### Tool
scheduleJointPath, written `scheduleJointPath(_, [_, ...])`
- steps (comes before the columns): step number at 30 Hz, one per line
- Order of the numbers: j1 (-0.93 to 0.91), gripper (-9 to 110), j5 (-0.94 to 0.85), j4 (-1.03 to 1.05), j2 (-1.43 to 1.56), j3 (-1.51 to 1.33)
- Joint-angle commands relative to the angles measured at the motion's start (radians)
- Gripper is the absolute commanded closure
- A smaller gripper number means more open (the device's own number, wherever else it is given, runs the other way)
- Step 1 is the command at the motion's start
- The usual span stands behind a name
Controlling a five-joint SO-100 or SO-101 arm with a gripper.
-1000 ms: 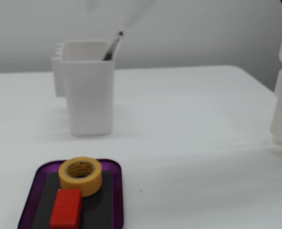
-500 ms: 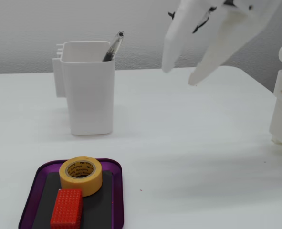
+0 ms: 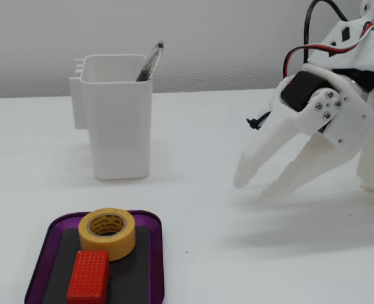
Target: Pick up the cube and place it in the box.
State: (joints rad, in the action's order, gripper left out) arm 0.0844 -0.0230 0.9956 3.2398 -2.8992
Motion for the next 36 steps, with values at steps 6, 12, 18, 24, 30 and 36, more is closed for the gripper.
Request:
scheduleJointPath(6, [-0.04,92,0.014,0.127,0.232,-0.143])
scheduleJointPath(12, [-0.037,93,0.014,0.16,0.218,-0.156])
scheduleJointPath(18, [-0.043,103,0.014,0.172,0.218,-0.16])
scheduleJointPath(24, [-0.046,102,0.014,0.17,0.218,-0.161])
scheduleJointPath(30, [-0.037,102,0.012,0.16,0.218,-0.161])
scheduleJointPath(36, [-0.037,102,0.012,0.16,0.218,-0.161])
